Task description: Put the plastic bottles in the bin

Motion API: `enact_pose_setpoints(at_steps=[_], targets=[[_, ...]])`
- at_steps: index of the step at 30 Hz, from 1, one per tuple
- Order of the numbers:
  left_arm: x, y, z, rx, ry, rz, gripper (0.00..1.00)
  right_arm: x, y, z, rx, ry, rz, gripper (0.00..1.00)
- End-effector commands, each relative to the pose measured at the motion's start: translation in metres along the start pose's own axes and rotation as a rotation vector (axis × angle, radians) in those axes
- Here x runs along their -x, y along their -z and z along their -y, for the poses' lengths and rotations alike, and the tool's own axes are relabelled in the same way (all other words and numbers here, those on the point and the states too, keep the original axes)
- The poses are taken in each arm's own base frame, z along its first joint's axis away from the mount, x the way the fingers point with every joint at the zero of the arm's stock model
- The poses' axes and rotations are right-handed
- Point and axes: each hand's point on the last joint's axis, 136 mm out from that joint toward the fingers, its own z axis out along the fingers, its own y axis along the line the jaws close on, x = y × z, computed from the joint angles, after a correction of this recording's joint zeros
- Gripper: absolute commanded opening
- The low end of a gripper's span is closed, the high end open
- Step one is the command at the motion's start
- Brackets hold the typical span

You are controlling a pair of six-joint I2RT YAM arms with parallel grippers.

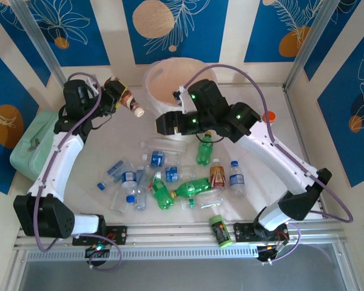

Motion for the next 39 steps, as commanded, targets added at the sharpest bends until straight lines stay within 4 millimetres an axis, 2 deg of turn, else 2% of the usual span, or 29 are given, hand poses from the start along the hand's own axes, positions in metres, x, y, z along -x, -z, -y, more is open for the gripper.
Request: enact_pose_setpoints(at_steps=[1,4,7,11,15,23,30,34,36,37,38,39], targets=[[-0.021,0.012,0.085,-0.278,-0.022,-0.079,0.56,0.017,0.004,-0.02,0.082,0.048,0.006,0.71],[-0.038,0.013,0.115,-0.367,-0.047,-0.12,0.56,0.03,0.004,-0.015,0.058,0.044,0.022,0.68],[-0.046,0.014,0.132,-0.434,-0.044,-0.148,0.56,0.037,0.007,-0.009,0.035,0.041,0.043,0.66],[-0.053,0.018,0.147,-0.51,-0.057,-0.173,0.55,0.041,0.011,0.001,0.008,0.024,0.056,0.66],[-0.059,0.022,0.161,-0.569,-0.07,-0.193,0.55,0.043,0.016,0.0,0.015,0.031,0.067,0.62],[-0.079,0.013,0.162,-0.58,-0.063,-0.258,0.54,0.052,0.02,-0.009,0.044,0.054,0.086,0.44],[-0.085,0.01,0.159,-0.585,-0.054,-0.282,0.53,0.056,0.02,-0.009,0.036,0.057,0.098,0.33],[-0.087,0.005,0.153,-0.575,-0.052,-0.287,0.54,0.058,0.022,-0.01,0.033,0.064,0.105,0.22],[-0.088,0.004,0.151,-0.57,-0.053,-0.287,0.58,0.059,0.022,-0.01,0.03,0.067,0.11,0.2],[-0.089,0.003,0.149,-0.562,-0.057,-0.285,0.63,0.059,0.023,-0.01,0.028,0.067,0.111,0.19],[-0.089,0.003,0.147,-0.549,-0.064,-0.281,0.74,0.06,0.024,-0.009,0.021,0.067,0.117,0.18],[-0.089,0.003,0.145,-0.536,-0.077,-0.274,0.88,0.061,0.024,-0.007,0.012,0.067,0.12,0.18]])
